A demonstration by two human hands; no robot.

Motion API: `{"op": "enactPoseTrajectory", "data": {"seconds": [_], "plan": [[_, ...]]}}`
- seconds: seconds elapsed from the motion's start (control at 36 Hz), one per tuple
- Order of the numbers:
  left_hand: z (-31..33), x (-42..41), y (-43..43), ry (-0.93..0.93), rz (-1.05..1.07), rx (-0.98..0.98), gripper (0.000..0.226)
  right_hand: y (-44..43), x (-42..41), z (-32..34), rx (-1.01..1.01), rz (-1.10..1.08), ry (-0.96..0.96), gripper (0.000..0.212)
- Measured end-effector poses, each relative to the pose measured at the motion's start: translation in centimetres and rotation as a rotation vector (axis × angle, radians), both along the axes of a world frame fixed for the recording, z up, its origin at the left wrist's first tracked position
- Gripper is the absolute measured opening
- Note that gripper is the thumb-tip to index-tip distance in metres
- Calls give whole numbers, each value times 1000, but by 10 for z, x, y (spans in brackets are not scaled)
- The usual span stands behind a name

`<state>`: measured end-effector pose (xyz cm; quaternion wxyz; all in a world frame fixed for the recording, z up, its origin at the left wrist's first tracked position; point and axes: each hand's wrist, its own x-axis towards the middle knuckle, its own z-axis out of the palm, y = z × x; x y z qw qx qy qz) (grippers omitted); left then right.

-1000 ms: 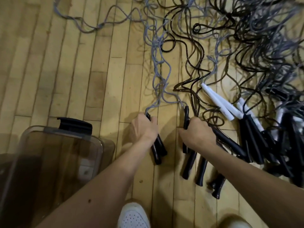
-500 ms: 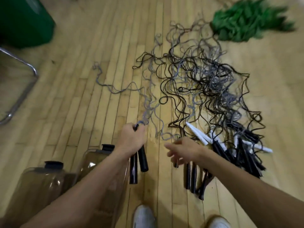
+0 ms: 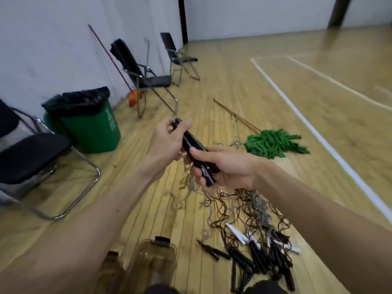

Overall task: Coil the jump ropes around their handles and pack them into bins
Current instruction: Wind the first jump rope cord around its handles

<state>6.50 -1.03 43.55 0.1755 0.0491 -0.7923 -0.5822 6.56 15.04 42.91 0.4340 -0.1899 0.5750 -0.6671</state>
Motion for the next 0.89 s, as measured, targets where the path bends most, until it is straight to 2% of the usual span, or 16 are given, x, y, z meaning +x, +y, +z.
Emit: {"op": "enactPoseTrajectory", "data": {"seconds": [0.14,0.19,0.31,0.42,0.47,0.53,0.61,0.75,0.89], "plan": [[84,67,13,185,-90,-100,58,23,62,81,-90,-7,83,32],[90,78,18,225,-109,-124,69,29,75,88,-111,2,78,33],[112,114,31,330,-67,-17,59,45,118,113,-117,-17,151,35],[129,146,52,437,-266,28,42,55,155,122,-137,-28,191,31],[129,163,64,442,-313,81,30,59,171,121,-141,-42,206,27],[123,179,72,436,-297,53,19,65,188,115,-147,-22,214,23],[110,192,74,410,-300,-24,28,73,209,100,-116,-6,255,19],[82,208,62,277,-399,-46,33,83,238,75,-40,-31,202,28],[57,216,50,198,-386,-341,43,82,252,54,29,-69,47,26]]}}
